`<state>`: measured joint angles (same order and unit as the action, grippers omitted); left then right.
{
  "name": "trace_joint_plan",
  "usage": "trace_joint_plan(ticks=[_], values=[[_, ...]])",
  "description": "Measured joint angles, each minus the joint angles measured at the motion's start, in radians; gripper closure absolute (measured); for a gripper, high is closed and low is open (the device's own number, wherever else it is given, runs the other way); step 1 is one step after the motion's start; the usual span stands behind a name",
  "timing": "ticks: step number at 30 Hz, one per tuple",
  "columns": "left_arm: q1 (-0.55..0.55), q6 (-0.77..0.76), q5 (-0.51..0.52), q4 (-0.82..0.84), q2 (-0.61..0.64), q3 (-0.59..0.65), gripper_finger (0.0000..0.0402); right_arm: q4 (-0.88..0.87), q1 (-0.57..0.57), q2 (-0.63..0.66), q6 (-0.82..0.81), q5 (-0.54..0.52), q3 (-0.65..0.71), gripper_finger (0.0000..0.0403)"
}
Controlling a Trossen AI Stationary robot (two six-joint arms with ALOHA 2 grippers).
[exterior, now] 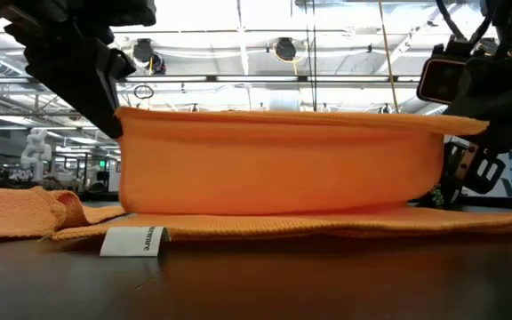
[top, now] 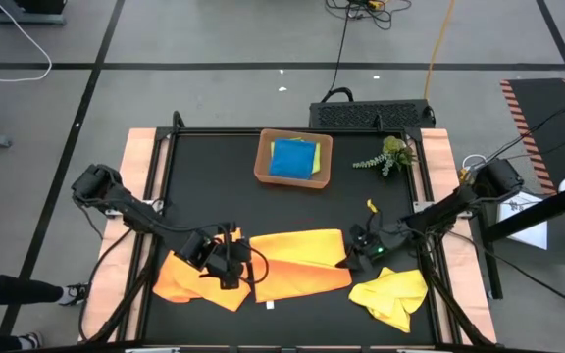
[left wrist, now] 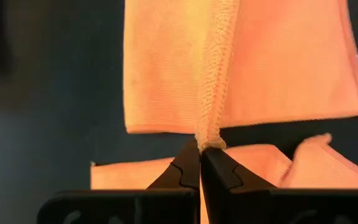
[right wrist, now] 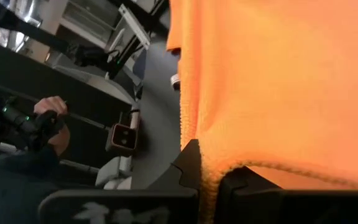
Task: Fold microfiber towels
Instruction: Fold the orange microfiber towel
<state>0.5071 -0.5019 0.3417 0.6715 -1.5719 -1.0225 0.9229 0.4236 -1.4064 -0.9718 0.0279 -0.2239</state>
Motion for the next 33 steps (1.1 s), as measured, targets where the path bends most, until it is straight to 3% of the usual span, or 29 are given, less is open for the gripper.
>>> trace_joint_plan(ticks=[18,28,33], values=[[0.087,-0.042,-0.011,-0.107,-0.052,0.0,0.0401,-0.017,0.037,-0.054,-0.009,-0.002,-0.016,0.0403],[0.087,-0.075,-0.11,-0.218,-0.143,0.0,0.0401,-0.035,0.097,-0.055,-0.041,-0.06,-0.016,0.0402],[0.088,-0.11,-0.12,-0.194,-0.144,0.0,0.0395,-0.051,0.12,-0.055,-0.038,-0.057,-0.016,0.0374]])
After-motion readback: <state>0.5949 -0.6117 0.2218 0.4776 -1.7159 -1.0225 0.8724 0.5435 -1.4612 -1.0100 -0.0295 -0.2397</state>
